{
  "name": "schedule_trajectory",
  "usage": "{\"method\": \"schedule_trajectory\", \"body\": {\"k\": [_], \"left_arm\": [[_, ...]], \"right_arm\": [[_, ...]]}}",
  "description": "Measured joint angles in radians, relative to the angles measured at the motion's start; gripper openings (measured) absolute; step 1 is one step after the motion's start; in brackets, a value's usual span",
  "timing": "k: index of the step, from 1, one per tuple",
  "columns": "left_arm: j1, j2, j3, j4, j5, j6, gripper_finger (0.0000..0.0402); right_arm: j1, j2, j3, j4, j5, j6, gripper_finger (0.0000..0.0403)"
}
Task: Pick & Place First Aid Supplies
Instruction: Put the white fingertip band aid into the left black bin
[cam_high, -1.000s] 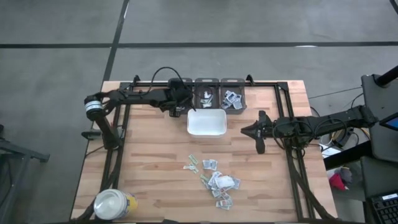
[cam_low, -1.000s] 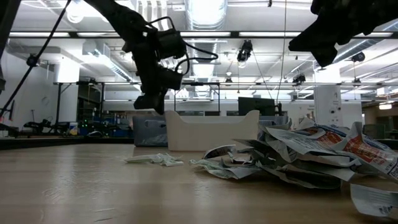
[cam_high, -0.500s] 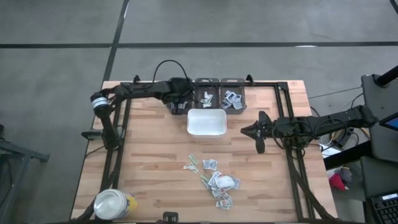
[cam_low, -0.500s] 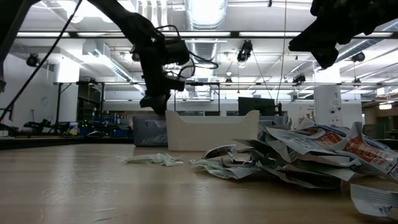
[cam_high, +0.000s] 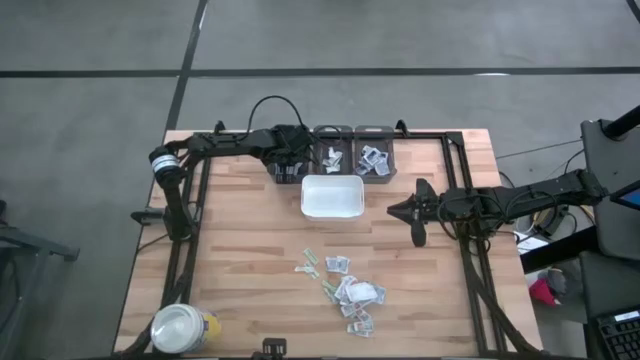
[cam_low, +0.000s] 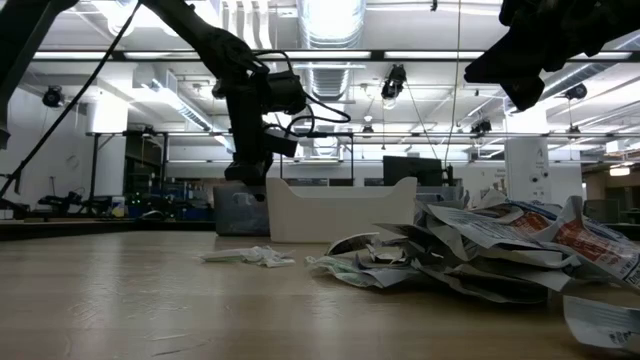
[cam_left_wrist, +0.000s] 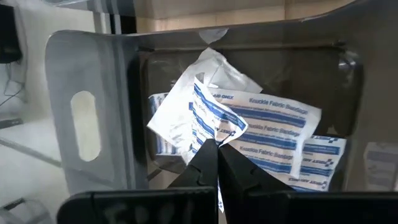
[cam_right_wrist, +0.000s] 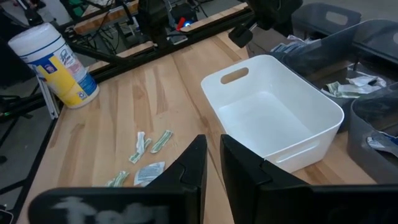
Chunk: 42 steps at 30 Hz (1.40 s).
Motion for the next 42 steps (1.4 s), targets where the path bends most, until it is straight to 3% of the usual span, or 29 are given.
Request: {"method": "schedule_trajectory", "body": {"k": [8,15,23,27,29,32,35,37,42], "left_arm": [[0.006,0.000,0.000,-0.029,0.072,-0.054,0.0007],[0.008,0.000,0.010,-0.079,0.090,-0.105,0.0059],[0.008,-0.002,0.158,-0.302,0.141,-0.139,0.0104],[0.007,-0.003,0.281,-0.475,0.147,-0.254,0.0107],[0.006,-0.005,0.346,-0.566,0.208,-0.364,0.0105],[0.001,-0.008,0.419,-0.660,0.396,-0.553,0.0104],[-0.020,-0.026,0.436,-0.678,0.608,-0.721,0.0104],[-0.055,-0.047,0.429,-0.673,0.695,-0.771,0.0103],[-0.200,-0.067,0.423,-0.667,0.661,-0.855,0.0101]], "right_arm": [[0.000,0.000,0.000,0.000,-0.002,0.000,0.0043],[0.000,0.000,0.000,0.000,-0.002,0.000,0.0043],[0.001,0.000,0.000,0.001,-0.010,0.000,0.0044],[0.001,0.000,0.000,0.000,-0.011,-0.001,0.0044],[0.001,0.000,0.000,0.001,-0.011,-0.001,0.0045],[0.001,0.000,0.000,0.001,-0.011,-0.001,0.0044],[0.001,0.000,0.000,0.000,-0.022,-0.004,0.0043],[0.001,0.000,0.000,-0.001,-0.035,-0.005,0.0044],[0.001,0.003,0.000,-0.003,-0.039,-0.005,0.0043]]}}
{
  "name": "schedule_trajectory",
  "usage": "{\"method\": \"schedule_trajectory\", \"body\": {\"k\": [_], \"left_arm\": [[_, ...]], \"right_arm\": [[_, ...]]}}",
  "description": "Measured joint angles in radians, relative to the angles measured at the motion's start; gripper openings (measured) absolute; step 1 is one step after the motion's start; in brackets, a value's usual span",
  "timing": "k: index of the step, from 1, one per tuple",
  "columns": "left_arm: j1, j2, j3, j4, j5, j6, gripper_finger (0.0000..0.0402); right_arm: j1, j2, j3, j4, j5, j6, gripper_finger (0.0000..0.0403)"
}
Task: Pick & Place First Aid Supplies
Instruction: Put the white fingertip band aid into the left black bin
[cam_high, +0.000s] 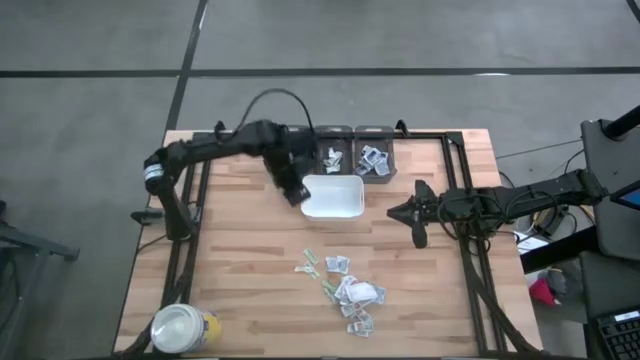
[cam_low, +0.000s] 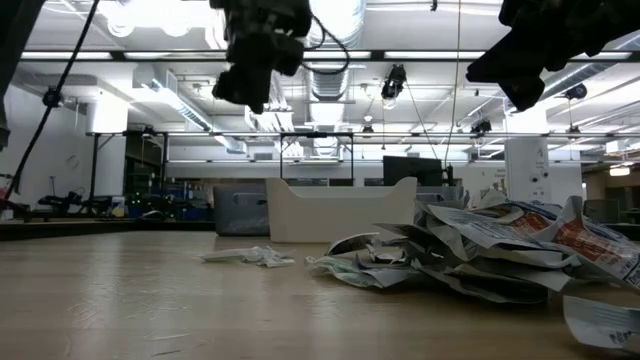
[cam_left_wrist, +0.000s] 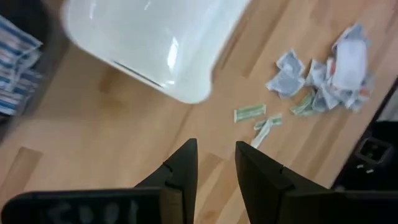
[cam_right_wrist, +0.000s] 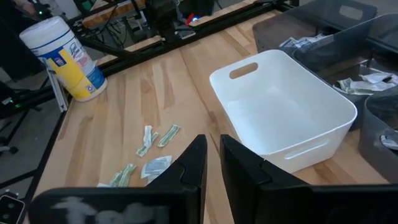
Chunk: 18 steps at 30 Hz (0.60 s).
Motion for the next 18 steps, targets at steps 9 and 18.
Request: {"method": "schedule_trajectory", "body": {"k": [9,18], "left_arm": [[-0.325,0.000,-0.039,0.133,-0.134,-0.144,0.0101],[-0.532,0.000,-0.168,0.550,-0.171,-0.218,0.0101]], "right_arm": [[0.000,0.006,0.000,-0.001,0.002,0.001,0.0043],[0.003,0.013,0.004,0.009,-0.140,0.009,0.0043]]}}
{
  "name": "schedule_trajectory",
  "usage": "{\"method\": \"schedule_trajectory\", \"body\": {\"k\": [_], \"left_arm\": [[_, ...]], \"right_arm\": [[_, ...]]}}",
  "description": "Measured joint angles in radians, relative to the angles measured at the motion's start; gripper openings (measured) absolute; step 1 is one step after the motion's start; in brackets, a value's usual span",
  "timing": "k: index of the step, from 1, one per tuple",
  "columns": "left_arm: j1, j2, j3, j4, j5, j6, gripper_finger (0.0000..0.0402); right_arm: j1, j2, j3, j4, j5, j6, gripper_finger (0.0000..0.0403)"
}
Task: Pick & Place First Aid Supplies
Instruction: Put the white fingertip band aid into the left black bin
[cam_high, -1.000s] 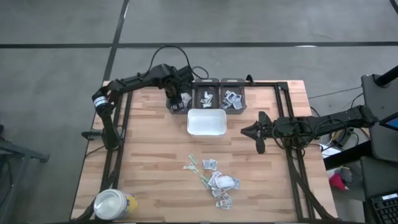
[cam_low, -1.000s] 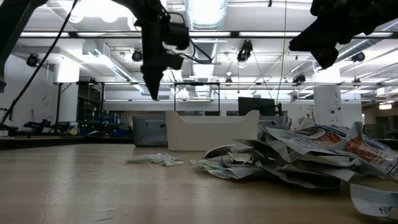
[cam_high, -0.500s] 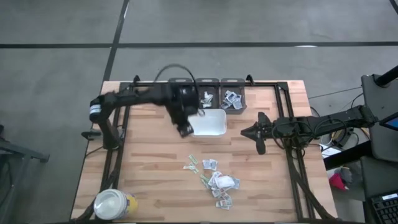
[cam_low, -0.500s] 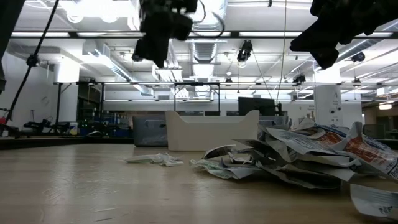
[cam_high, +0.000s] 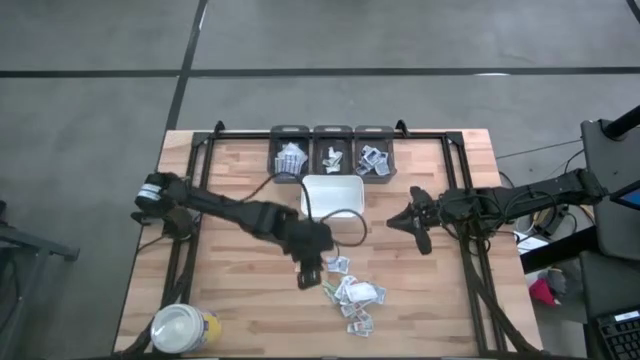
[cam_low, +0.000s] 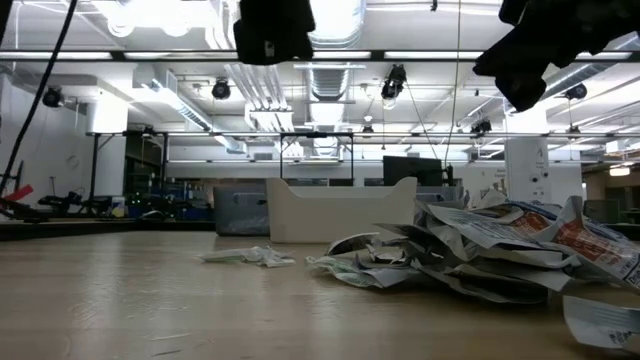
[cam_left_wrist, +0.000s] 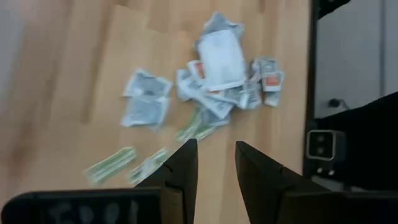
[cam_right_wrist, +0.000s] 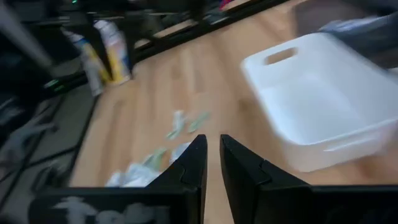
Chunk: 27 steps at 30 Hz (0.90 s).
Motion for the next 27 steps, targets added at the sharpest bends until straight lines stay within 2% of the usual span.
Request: {"method": "schedule_trajectory", "body": {"k": [4,9,15,19,27], "left_arm": [[-0.030,-0.001,-0.091,0.117,0.000,-0.065,0.0101],[-0.045,-0.005,-0.217,0.240,-0.028,-0.126,0.0099],[-0.051,-0.038,-0.378,0.351,-0.036,-0.161,0.0099],[-0.052,-0.094,-0.485,0.393,-0.040,-0.188,0.0099],[-0.052,-0.293,-0.669,0.467,-0.088,-0.208,0.0099]], "right_arm": [[0.024,0.040,0.037,0.003,-0.087,-0.019,0.0043],[0.105,0.142,0.119,-0.017,-0.090,-0.024,0.0043],[0.188,0.297,0.235,-0.138,-0.086,-0.016,0.0043],[0.218,0.408,0.302,-0.166,-0.084,0.028,0.0043],[0.279,0.663,0.490,-0.224,-0.084,0.056,0.0043]]}}
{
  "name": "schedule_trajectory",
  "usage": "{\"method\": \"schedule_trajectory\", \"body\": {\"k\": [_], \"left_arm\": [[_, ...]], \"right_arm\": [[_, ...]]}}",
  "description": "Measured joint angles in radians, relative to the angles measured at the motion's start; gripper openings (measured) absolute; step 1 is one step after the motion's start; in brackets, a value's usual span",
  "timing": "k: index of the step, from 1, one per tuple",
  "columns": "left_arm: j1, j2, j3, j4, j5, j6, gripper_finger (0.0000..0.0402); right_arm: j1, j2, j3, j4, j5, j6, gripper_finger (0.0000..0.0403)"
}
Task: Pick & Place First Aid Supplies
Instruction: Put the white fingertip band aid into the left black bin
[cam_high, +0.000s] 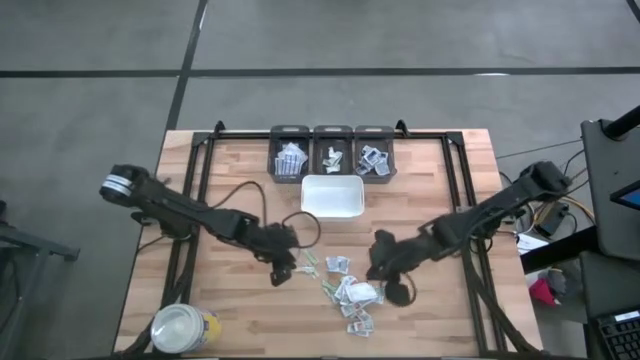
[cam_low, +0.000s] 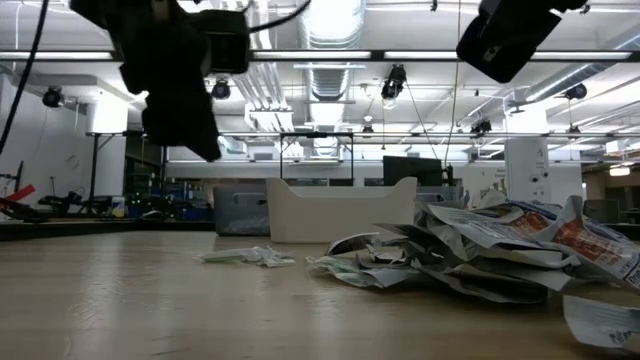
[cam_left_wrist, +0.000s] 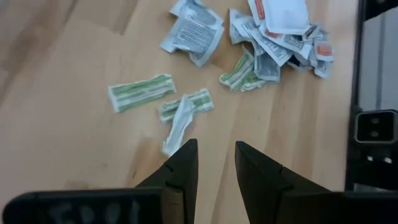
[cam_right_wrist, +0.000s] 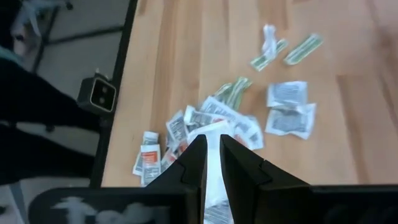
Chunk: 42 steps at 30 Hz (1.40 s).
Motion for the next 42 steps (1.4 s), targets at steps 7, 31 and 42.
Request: {"method": "schedule_trajectory", "body": {"k": [7,31,42], "left_arm": [[0.000,-0.186,-0.110,0.005,-0.035,0.002,0.0099],[0.000,-0.396,-0.228,0.002,-0.043,0.135,0.0099],[-0.001,-0.407,-0.228,0.057,-0.084,0.290,0.0099]], "right_arm": [[0.055,0.248,0.257,-0.292,0.001,0.025,0.0043],[0.151,0.521,0.544,-0.507,-0.001,0.288,0.0043],[0.169,0.587,0.558,-0.519,0.069,0.419,0.0043]]}}
